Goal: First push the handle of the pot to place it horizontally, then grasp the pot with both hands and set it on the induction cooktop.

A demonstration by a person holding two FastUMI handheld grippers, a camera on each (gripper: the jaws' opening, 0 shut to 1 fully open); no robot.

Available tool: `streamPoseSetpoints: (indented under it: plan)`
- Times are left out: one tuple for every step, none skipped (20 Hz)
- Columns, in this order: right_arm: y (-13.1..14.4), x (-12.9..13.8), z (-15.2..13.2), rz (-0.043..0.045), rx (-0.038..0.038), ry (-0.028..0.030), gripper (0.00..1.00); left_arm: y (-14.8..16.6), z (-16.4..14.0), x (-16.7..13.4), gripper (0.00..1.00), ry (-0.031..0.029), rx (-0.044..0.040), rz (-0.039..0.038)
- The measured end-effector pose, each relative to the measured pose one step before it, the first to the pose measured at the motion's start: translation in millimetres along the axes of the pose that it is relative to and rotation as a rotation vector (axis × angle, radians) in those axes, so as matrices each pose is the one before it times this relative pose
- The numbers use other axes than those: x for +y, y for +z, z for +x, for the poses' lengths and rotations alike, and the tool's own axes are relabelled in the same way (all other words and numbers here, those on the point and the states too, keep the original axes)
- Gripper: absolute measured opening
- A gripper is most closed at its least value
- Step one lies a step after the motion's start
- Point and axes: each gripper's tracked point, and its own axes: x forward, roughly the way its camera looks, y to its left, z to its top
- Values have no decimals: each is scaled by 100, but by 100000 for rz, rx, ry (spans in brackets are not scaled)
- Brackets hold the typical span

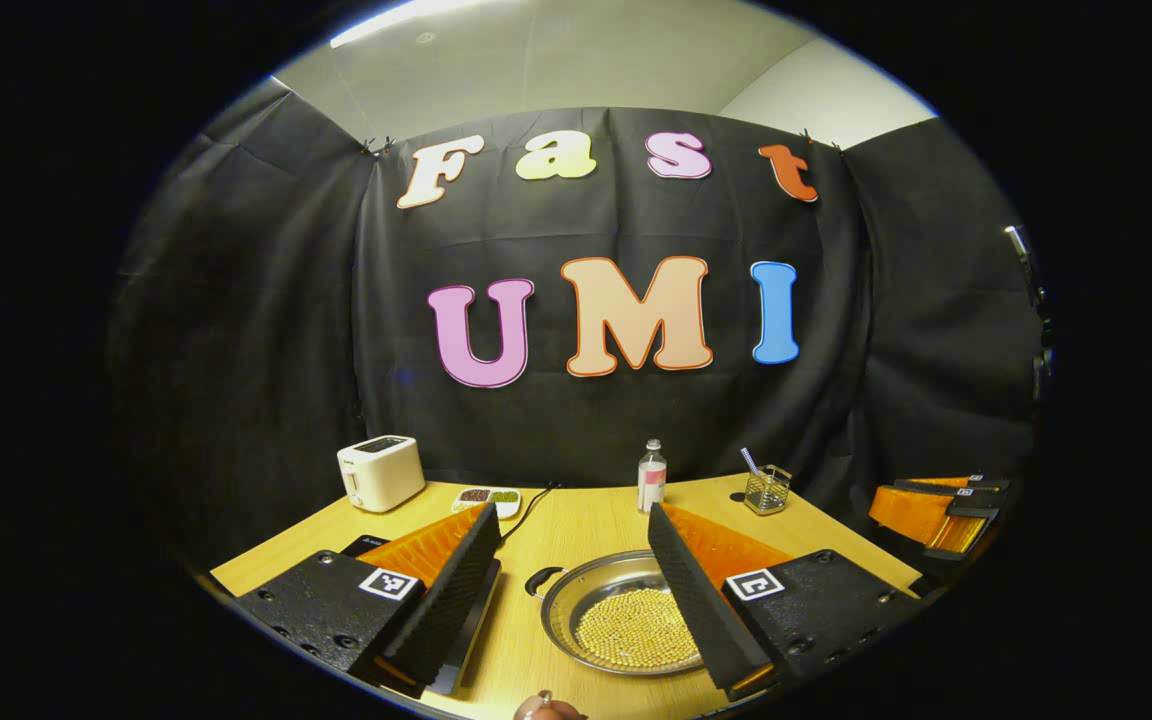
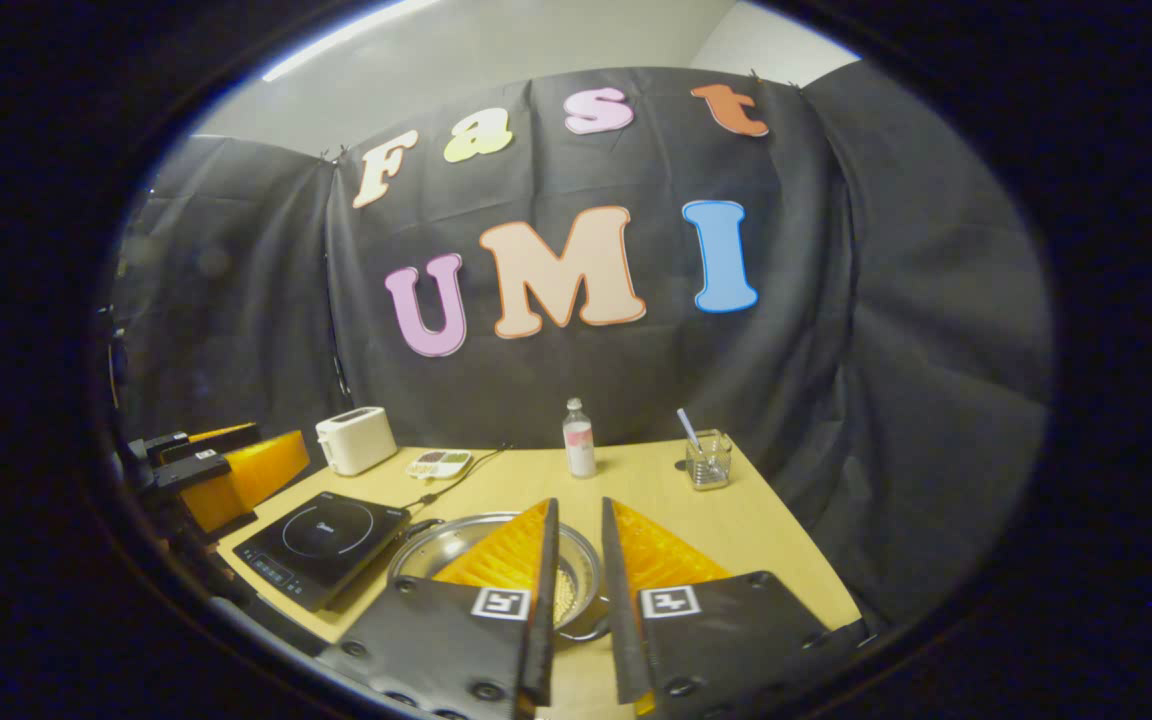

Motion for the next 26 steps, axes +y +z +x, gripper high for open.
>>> streamPoseSetpoints:
  plan:
    - [-780,-350,-130,-1231,2391,530,10,-190,-102,-152,96,722,551,-261]
    - [-997,64,174,-968,3125,1966,5,-265,-48,-154,96,791,790,-174]
    - [-1166,299,-321,-1066,3833,1700,0,-288,-93,-83,93,972,661,-144]
    - [-1365,-59,-101,-1001,3882,820,3,-210,-114,-20,93,595,433,-253]
    - [-1169,162,243,737,3618,1797,0,-280,-38,-90,96,287,683,82]
    - [-1232,231,211,970,3672,1250,0,-392,-34,16,93,337,808,476]
    - [-820,185,-120,971,2889,804,2,-303,136,39,93,12,726,511]
    - [-1082,261,428,1169,3511,1047,2,-412,39,2,93,-275,959,242]
    - [-1306,316,409,1823,4018,926,0,-353,288,-23,96,-736,868,129]
    - [-1292,218,577,2672,4242,-42,2,-232,177,56,96,-869,448,122]
    - [-1349,101,617,2320,4226,-728,2,-391,339,82,94,-1118,673,129]
    - [-1329,-48,615,2456,4395,-1345,0,-635,407,171,94,-1308,1617,183]
    - [-1079,234,642,2497,3907,-831,2,-585,345,228,97,-833,1612,109]
    - [-802,145,603,1907,2844,-999,0,-415,391,411,97,-590,1221,-293]
    - [-679,-25,651,1265,2394,-1822,0,-325,300,315,95,-478,1039,-859]
    - [-819,-327,207,976,1969,-1964,3,-501,269,188,97,-985,1330,-849]
    - [-501,-194,598,1163,1967,-1785,3,-439,265,157,97,-713,1058,-508]
    - [-311,-210,474,1691,1566,-1413,3,-489,210,257,97,-268,1406,-20]
    - [-401,-66,563,1473,1132,-1241,3,-427,209,301,97,-173,1135,81]
    - [-128,-203,455,891,636,-996,0,-507,175,223,97,-123,1213,-12]
    - [-9,-173,179,214,180,-1079,0,-258,48,102,98,-258,719,-463]
    - [-1,-243,343,-122,168,-1105,0,-221,108,81,98,-285,827,-291]
    - [0,-104,585,63,155,-603,3,-143,146,114,97,-7,300,-97]
    - [10,-28,331,216,417,-480,3,-143,124,217,97,226,484,172]
    - [16,-168,240,-59,302,-458,3,-131,119,148,97,317,326,127]
    - [126,-81,192,-39,301,-354,3,-128,23,186,98,163,286,130]
